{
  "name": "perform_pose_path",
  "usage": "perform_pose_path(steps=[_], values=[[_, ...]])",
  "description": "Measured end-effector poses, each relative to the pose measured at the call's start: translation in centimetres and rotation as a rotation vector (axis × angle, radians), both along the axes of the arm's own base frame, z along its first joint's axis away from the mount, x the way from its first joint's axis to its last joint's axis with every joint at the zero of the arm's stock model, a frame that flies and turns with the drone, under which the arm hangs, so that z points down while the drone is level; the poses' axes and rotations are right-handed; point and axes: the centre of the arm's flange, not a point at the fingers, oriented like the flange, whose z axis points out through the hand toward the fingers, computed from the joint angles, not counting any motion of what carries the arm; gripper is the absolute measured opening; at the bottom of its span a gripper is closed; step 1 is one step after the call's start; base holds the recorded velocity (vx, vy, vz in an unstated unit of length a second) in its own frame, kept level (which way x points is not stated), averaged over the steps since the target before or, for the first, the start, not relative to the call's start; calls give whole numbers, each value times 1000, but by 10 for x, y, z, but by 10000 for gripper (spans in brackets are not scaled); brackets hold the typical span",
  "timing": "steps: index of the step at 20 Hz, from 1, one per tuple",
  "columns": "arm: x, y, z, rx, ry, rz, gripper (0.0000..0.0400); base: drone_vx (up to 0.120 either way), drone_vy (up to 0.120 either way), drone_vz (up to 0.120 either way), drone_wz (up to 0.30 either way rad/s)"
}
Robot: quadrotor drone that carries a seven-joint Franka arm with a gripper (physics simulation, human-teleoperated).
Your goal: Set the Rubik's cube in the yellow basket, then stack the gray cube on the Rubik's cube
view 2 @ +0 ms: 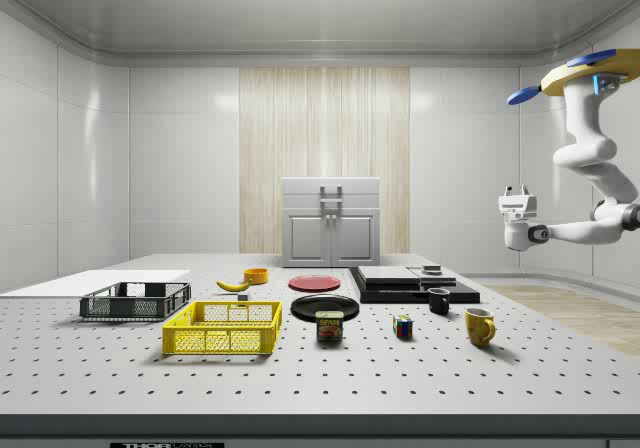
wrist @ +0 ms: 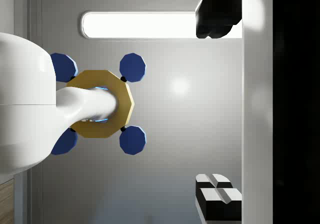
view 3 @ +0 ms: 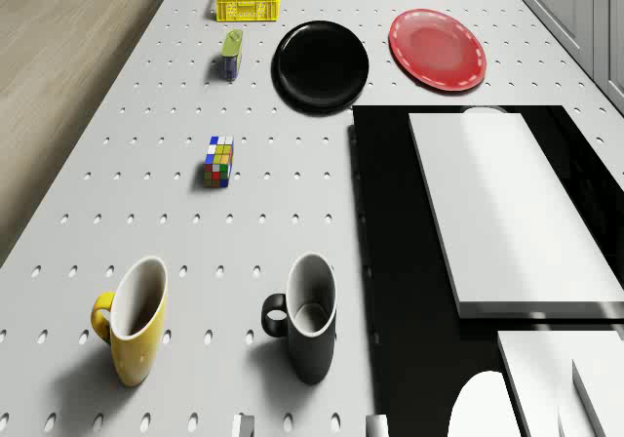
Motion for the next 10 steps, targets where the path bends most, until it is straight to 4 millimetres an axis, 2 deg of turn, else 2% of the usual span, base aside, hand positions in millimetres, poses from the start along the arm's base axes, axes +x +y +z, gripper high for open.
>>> perform_pose_path(steps=[1, 10], values=[[-2, 0, 8, 0, -1, 0, 400, 40, 40, 0, 0], [-2, 0, 66, 0, -8, 0, 400, 120, 120, 0, 0]])
